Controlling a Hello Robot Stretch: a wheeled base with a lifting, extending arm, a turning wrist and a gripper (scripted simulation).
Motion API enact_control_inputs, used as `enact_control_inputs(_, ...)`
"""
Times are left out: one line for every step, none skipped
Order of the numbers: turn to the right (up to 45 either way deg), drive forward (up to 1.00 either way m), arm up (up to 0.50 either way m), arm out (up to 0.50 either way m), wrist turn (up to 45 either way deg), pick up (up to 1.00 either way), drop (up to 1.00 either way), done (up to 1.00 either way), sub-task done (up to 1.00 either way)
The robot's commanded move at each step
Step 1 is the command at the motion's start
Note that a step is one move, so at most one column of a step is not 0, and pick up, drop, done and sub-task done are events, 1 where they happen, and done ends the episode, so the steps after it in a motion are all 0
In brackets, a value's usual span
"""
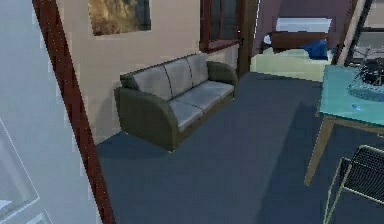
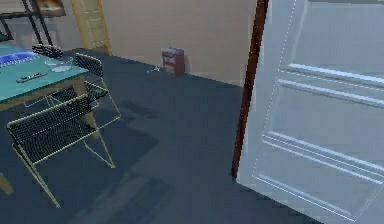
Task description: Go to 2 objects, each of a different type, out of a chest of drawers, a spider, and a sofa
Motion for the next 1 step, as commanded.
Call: enact_control_inputs(45.0, 0.00, 0.00, 0.00, 0.0, 0.00, 0.00, 0.00, 0.00)
